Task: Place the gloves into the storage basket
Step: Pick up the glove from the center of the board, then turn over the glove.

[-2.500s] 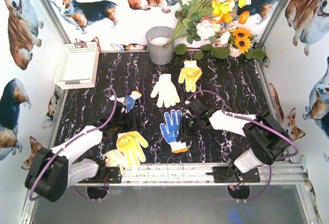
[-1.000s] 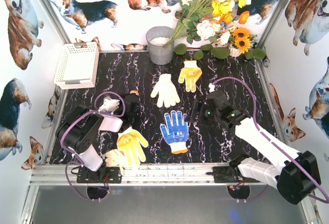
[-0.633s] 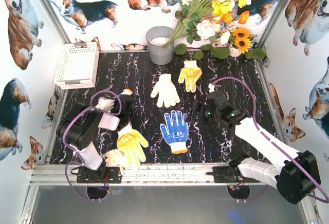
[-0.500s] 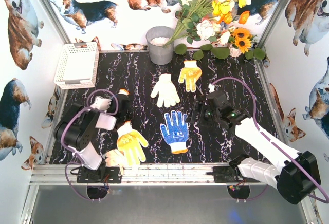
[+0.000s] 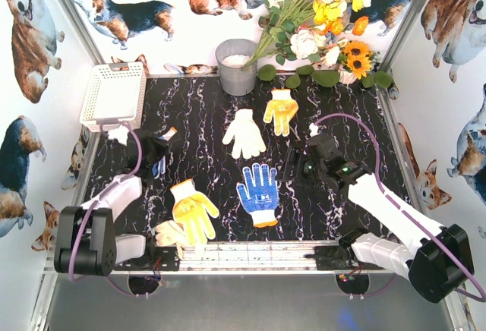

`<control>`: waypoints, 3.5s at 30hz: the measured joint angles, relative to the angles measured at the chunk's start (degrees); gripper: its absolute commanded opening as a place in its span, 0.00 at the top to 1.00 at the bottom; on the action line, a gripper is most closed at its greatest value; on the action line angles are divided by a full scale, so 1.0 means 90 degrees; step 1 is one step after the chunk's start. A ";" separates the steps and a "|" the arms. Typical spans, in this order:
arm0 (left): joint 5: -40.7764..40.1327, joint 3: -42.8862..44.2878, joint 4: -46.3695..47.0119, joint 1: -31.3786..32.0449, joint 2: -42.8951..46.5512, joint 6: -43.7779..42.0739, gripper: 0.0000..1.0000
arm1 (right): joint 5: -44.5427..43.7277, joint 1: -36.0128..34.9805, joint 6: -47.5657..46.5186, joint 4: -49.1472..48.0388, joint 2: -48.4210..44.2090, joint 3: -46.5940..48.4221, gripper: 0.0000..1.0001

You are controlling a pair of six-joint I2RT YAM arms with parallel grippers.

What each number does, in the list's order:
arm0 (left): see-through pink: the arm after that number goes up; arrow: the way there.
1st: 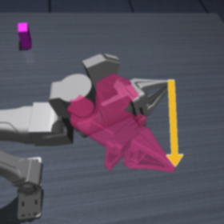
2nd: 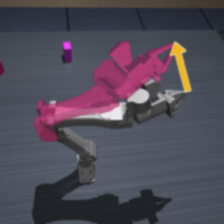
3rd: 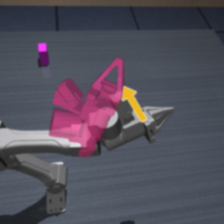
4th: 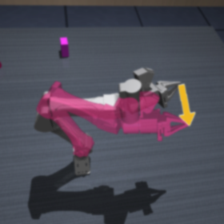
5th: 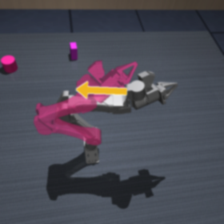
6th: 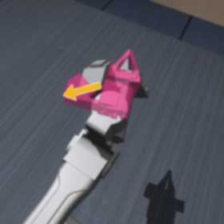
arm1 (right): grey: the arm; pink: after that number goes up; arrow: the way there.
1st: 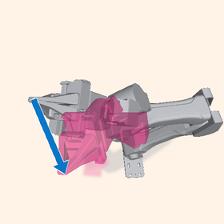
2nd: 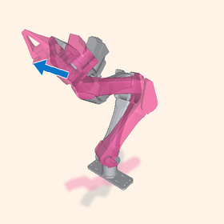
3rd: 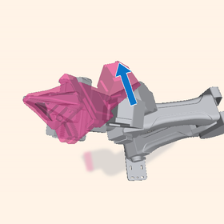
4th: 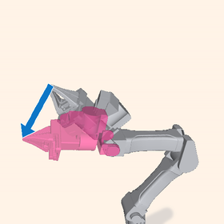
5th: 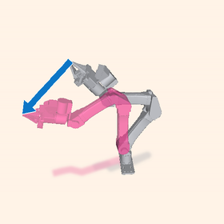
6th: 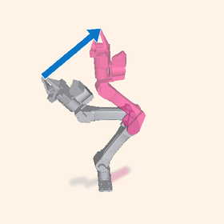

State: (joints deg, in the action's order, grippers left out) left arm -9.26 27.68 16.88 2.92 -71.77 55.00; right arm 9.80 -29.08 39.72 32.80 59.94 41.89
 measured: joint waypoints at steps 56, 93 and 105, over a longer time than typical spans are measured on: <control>0.4483 0.3211 -0.2941 0.2878 -0.0301 -0.3126 0.43 | -0.0010 -0.0809 -0.1511 -0.0204 0.0719 0.1741 1.00; 0.1287 0.3439 -0.2093 0.5462 -0.0345 -0.5304 0.32 | -0.0554 -0.0503 0.5608 0.0580 0.0707 0.2169 1.00; 0.1188 0.3538 -0.1838 0.5544 -0.0721 -0.4952 1.00 | -0.0692 -0.0396 0.5391 0.0323 0.0287 0.1926 0.84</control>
State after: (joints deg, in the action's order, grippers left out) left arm 1.43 59.53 0.34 52.82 -78.26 10.44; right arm 3.57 -32.64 88.25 35.70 62.52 59.22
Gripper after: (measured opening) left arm 0.025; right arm 0.076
